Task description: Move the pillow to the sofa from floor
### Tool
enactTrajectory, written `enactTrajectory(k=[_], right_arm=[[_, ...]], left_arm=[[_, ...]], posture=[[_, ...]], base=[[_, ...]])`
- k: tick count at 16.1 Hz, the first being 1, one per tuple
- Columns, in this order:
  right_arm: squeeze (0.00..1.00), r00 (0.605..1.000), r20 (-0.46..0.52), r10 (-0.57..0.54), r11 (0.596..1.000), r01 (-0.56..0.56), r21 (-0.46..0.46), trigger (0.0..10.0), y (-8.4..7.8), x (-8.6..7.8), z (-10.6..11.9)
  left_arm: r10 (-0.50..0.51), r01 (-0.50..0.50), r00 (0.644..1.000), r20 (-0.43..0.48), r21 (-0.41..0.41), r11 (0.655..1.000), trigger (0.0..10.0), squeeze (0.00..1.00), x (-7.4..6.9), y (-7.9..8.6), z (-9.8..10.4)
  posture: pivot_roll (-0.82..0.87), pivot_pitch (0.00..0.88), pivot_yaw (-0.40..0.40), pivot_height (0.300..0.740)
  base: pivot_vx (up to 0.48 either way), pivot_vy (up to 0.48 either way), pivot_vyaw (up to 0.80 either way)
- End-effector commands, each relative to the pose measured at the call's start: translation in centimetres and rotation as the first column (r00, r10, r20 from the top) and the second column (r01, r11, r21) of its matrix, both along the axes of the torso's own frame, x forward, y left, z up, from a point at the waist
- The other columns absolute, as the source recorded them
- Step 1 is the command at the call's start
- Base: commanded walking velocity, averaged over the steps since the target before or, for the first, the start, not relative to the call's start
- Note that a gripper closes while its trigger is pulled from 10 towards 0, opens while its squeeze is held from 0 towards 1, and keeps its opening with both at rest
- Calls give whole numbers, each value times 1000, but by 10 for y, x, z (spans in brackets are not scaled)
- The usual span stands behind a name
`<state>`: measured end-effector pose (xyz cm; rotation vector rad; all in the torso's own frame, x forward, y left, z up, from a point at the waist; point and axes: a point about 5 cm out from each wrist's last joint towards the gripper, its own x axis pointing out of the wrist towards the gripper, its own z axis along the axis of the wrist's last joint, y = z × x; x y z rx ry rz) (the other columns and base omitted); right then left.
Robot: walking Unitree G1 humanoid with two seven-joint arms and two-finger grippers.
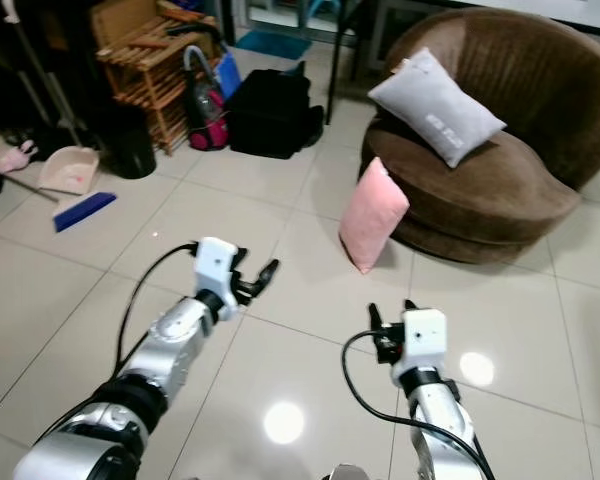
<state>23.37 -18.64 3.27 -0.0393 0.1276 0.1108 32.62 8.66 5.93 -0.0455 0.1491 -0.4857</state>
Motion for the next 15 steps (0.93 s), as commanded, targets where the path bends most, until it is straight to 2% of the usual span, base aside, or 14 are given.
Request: enactTrajectory(k=[1, 6, 11, 12, 13, 15], right_arm=[[0, 999, -41, 4, 1000, -4, 3, 10000, -1, -2, -6], [0, 999, -51, 18, 1000, -17, 9, 10000, 1, -4, -6], [0, 998, -58, 15, 1000, -15, 7, 10000, 0, -7, -7], [0, 998, -60, 17, 1000, -17, 7, 10000, 0, -8, -7], [0, 998, -65, 21, 1000, -21, 7, 10000, 0, -9, -7], [0, 997, -71, 24, 1000, -23, 7, 10000, 1, -11, -8]], left_arm=[[8, -8, 1000, 19, -9, 1000, 10000, 0, 0, -2, 3], [9, -8, 1000, 28, -19, 1000, 10000, 0, 2, -5, 7], [-20, 22, 999, 40, -34, 999, 10000, 0, 0, -9, 8], [-23, 24, 999, 38, -28, 999, 10000, 0, -1, -10, 7], [-16, 15, 999, 33, 15, 1000, 10000, 0, -1, -9, 5], [-12, 12, 999, 38, 11, 1000, 10000, 0, -2, -8, 4]], posture=[[-191, 81, -23, 740], [-203, 84, -23, 740], [-211, 77, -23, 740], [-211, 76, -24, 740], [-211, 76, -24, 740], [-210, 77, -26, 740]], base=[[0, 0, 0], [0, 0, 0], [0, 473, 0], [0, 0, 0], [0, 0, 0], [0, 0, 0]])
